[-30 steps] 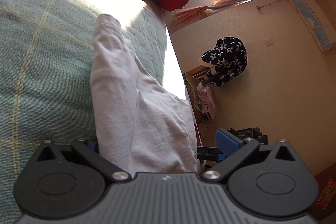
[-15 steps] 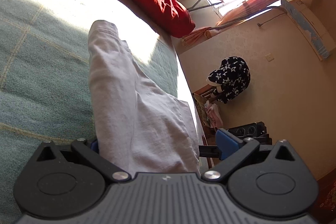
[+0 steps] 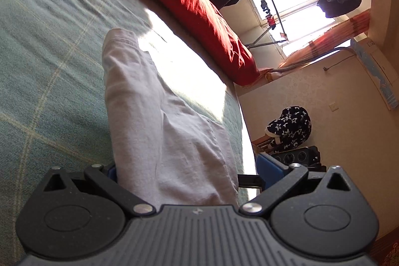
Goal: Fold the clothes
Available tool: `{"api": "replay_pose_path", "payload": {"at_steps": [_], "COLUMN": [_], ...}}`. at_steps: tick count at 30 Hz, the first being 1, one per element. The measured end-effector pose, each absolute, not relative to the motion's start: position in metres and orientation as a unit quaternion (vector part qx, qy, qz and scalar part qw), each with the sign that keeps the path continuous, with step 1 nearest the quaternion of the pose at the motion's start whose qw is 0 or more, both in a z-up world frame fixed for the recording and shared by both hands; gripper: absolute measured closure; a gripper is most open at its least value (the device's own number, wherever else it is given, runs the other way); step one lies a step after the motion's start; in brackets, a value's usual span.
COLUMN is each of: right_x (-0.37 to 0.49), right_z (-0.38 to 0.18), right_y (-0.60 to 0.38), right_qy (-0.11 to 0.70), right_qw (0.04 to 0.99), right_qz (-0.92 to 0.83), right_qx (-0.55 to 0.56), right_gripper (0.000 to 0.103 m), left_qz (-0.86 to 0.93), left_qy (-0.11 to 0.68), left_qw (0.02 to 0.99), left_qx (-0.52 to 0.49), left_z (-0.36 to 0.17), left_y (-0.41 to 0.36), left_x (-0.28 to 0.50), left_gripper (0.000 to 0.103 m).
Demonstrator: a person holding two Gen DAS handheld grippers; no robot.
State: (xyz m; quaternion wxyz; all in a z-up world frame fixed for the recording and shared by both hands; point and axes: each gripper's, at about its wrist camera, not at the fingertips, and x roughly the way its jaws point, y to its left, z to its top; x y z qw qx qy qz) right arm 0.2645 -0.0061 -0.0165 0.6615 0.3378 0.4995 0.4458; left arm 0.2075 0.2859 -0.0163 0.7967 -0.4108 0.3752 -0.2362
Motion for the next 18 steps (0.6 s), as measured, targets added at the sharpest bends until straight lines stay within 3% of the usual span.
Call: {"api": "replay_pose_path", "payload": {"at_steps": [18], "right_x": [0.314], "right_z": [-0.029], "right_y": [0.222], "right_qy": [0.542], "right_qw": [0.594], "right_qz": [0.530], "right_qx": [0.269], "right_gripper": [0.000], "left_qz": [-0.101], "left_qy": [0.321], "left_qw": [0.837], "left_qx": [-0.432], "left_z": [-0.017], "left_y": [0.476], "left_x": [0.200], "left_gripper": [0.002]}}
